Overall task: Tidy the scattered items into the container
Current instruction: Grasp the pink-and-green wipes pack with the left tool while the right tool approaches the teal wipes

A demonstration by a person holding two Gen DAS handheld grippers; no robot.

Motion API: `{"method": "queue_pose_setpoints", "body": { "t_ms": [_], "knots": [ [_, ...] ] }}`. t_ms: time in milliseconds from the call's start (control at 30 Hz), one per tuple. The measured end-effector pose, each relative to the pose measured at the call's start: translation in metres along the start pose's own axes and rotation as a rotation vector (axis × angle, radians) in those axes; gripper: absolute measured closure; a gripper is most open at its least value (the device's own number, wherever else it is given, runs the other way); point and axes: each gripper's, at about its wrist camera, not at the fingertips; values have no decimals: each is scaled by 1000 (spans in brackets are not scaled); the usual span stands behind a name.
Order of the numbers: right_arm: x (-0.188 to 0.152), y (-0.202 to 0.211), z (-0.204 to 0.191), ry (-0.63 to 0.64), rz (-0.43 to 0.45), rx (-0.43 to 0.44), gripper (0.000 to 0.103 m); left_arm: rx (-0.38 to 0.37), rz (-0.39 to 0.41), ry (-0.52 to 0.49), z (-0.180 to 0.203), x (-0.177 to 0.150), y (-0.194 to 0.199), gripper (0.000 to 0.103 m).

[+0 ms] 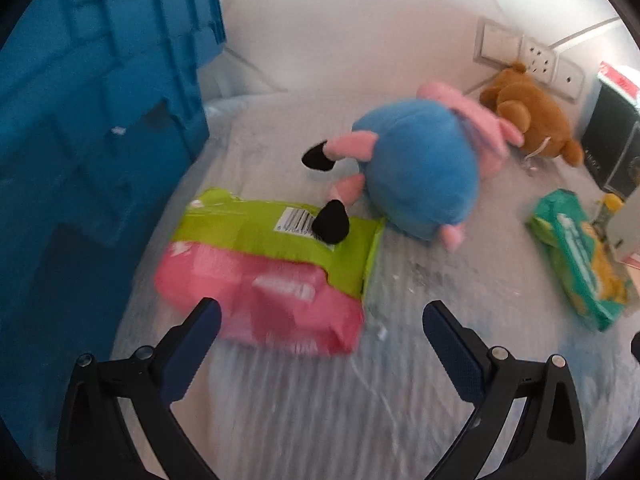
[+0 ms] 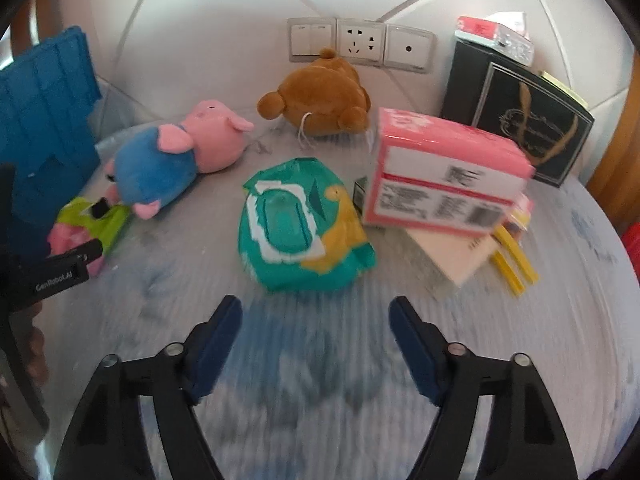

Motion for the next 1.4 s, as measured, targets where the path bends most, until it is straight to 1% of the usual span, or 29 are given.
{"method": "queue_pose_setpoints", "body": {
  "t_ms": [100,167,200,333,367,433,567,667,833,900,933,1000,1067,1100,1167,1200,1267,1300,1333,1367,1400],
  "knots": [
    [13,-13,-3,16,30,-22,26,30,-11,23,-5,1,-22,0],
    [21,-23,-6,28,30,-27,25,90,-2,-10,0,-1,-29,0],
    [23,-28,-7,33,27,-30,25,110,15,-20,2,-3,-31,0],
    [26,-56,-15,64,0,-44,25,110,48,36,-4,-6,-31,0],
    [25,-61,-17,73,7,-61,24,111,57,41,-5,-7,-31,0],
    [25,-66,-19,81,17,-66,23,115,58,42,-7,-7,-31,0],
    [23,-78,-10,32,17,-57,19,124,58,51,-6,-9,-31,0],
    [23,-80,-7,21,17,-55,19,136,54,85,-6,-9,-31,0],
    [24,-79,-8,40,-6,-30,19,105,27,100,-14,-6,-31,1],
    [23,-77,-9,46,-31,5,23,101,33,112,-18,-12,-25,14],
    [22,-74,-11,48,-37,21,27,93,34,106,-18,-16,-21,18],
    [17,-68,-22,76,-40,63,29,70,28,86,-20,-27,-11,37],
    [10,-59,-37,118,-48,108,29,32,1,83,-25,-37,-2,48],
    [7,-55,-44,136,-54,131,29,25,-11,84,-28,-41,2,48],
    [2,-47,-57,176,-66,148,29,16,-17,81,-34,-47,11,48],
    [1,-44,-62,188,-70,147,29,12,-10,78,-37,-49,17,48],
    [7,-31,-67,190,-30,106,28,20,12,76,-41,-49,28,47],
    [13,-19,-68,184,29,84,28,28,22,78,-42,-48,32,37],
    [19,-10,-70,176,75,91,28,43,33,83,-44,-46,36,30],
    [25,1,-72,164,124,132,28,68,46,88,-47,-44,37,19],
    [33,8,-78,161,152,189,29,99,61,88,-50,-42,37,19]
  ]
}}
Point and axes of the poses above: each gripper's, at about its wrist camera, not at the fingertips, and y roughly against the way its jaws point, z to its right, x to its top, and after that the axes turned 11 degrees about y, right-handed
